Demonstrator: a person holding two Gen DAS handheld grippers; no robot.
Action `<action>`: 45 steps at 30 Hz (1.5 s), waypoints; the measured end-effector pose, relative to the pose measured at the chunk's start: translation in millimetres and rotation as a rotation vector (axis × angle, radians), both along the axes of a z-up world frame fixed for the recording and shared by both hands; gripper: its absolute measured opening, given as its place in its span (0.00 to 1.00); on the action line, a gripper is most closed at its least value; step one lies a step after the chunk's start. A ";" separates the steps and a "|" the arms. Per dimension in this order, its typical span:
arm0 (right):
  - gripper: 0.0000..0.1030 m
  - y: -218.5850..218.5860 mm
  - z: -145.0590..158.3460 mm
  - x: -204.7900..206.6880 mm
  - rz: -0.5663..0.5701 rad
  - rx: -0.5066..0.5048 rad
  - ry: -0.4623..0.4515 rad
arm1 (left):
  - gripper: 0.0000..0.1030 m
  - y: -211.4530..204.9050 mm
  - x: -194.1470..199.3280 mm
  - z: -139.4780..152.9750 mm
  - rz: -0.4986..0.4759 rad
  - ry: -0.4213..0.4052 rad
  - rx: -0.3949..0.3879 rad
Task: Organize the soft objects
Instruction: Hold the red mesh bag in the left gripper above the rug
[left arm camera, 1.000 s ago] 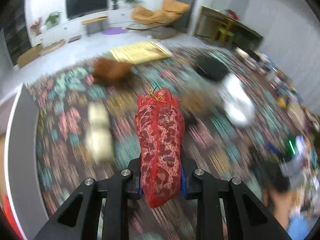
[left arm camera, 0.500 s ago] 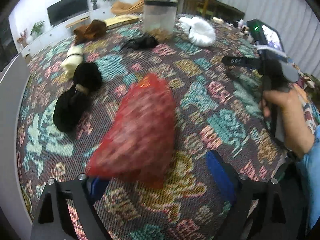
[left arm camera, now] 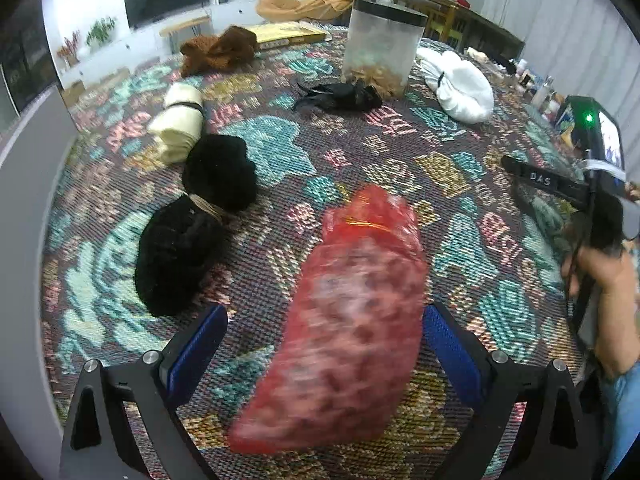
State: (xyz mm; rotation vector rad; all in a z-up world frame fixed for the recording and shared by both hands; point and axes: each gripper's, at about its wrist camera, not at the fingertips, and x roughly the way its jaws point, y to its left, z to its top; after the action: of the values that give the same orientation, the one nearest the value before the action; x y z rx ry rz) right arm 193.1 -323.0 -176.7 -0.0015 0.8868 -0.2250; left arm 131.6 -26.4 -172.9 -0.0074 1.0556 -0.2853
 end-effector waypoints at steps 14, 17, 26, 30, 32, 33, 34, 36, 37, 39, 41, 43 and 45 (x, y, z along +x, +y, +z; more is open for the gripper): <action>0.84 1.2 1.1 0.2 -0.003 -0.002 0.000 | 1.00 -27.3 -11.1 -19.7 -0.040 -0.119 0.085; 0.84 0.9 0.9 0.3 -0.004 -0.001 0.001 | 1.00 -27.6 -12.3 -20.5 -0.021 -0.134 0.091; 0.85 1.5 0.6 0.3 -0.007 -0.010 0.001 | 1.00 -26.1 -12.5 -19.8 -0.018 -0.138 0.088; 0.85 1.7 0.4 0.3 -0.009 -0.015 0.002 | 1.00 -25.9 -12.3 -19.7 -0.019 -0.137 0.089; 0.85 1.9 0.7 0.1 -0.009 -0.016 0.002 | 1.00 -25.8 -12.2 -19.6 -0.019 -0.137 0.088; 0.85 1.9 0.7 0.1 -0.009 -0.015 0.002 | 1.00 -25.7 -12.0 -19.5 -0.019 -0.137 0.088; 0.85 2.1 0.6 0.1 -0.009 -0.015 0.002 | 1.00 -25.6 -12.0 -19.5 -0.020 -0.136 0.088; 0.85 2.1 0.6 0.0 -0.010 -0.014 0.002 | 1.00 -25.1 -12.5 -18.0 -0.050 -0.111 0.091; 0.85 2.2 0.2 0.0 -0.010 -0.013 0.002 | 1.00 -23.1 -12.4 -16.1 -0.074 -0.087 0.089; 0.85 2.3 -0.1 0.1 -0.010 -0.013 0.002 | 1.00 -5.2 -17.6 -8.2 -0.065 -0.071 0.044; 0.85 2.3 -0.1 0.1 -0.010 -0.016 0.002 | 1.00 18.6 -27.6 3.8 -0.056 -0.089 -0.030; 0.85 2.5 0.2 -0.3 -0.011 -0.018 0.002 | 1.00 34.2 -35.2 14.8 -0.053 -0.107 -0.063; 0.85 2.5 0.1 -0.2 -0.010 -0.015 0.002 | 1.00 37.9 -37.1 22.6 -0.070 -0.114 -0.081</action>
State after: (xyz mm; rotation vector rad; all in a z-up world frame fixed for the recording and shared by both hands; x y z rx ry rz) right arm 192.9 -320.5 -176.7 -0.0115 0.8869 -0.2414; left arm 94.6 11.5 -150.3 -0.0269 0.9320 -0.3872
